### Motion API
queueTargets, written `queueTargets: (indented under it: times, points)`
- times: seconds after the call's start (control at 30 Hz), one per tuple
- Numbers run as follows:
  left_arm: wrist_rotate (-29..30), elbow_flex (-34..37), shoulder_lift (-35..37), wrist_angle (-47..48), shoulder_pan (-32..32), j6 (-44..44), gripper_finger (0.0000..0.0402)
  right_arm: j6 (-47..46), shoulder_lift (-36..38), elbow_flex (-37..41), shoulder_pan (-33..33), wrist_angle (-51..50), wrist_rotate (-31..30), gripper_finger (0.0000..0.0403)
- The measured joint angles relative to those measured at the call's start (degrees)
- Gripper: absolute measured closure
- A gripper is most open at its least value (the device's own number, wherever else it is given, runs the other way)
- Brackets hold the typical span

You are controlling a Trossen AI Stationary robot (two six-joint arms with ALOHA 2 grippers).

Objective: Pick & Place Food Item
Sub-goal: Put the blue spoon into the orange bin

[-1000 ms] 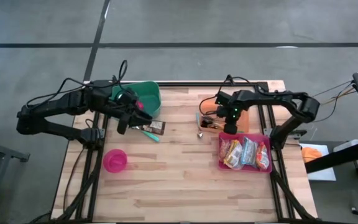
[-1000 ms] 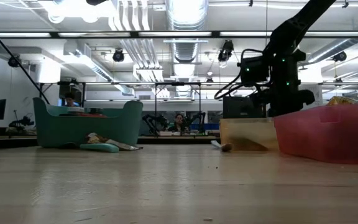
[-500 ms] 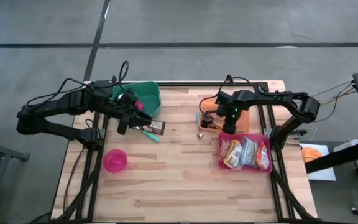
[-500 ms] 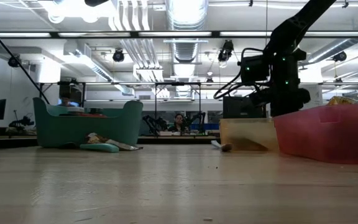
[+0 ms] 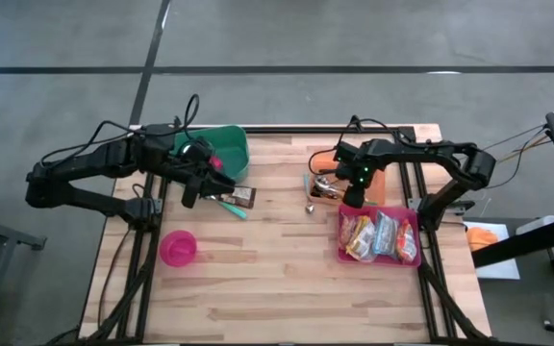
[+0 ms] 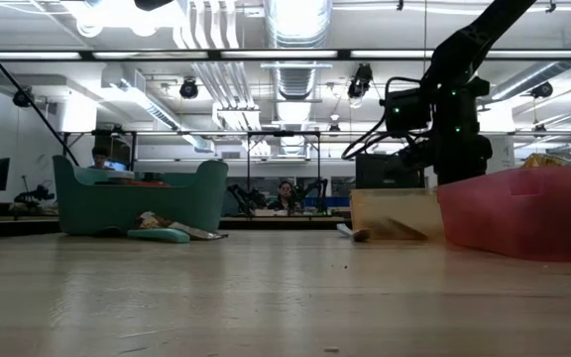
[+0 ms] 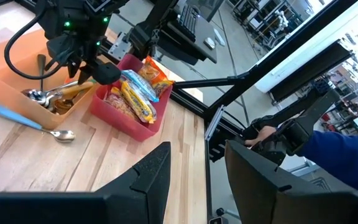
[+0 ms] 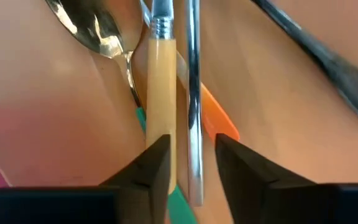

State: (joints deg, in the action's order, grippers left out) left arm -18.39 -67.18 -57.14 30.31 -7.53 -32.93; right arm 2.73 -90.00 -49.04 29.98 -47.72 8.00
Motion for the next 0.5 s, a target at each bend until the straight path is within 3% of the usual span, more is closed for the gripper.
queueTargets:
  times: [0.23, 0.5]
  points:
    - [0.0, 0.0, 0.0, 0.01, 0.0, 0.0, 0.0248, -1.76, 0.9, -0.02, -0.09, -1.19, 0.01, 0.0213]
    - [0.0, 0.0, 0.0, 0.44, 0.0, 0.0, 0.0248, -4.01, 4.16, -0.02, -0.11, -1.4, -0.43, 0.0204]
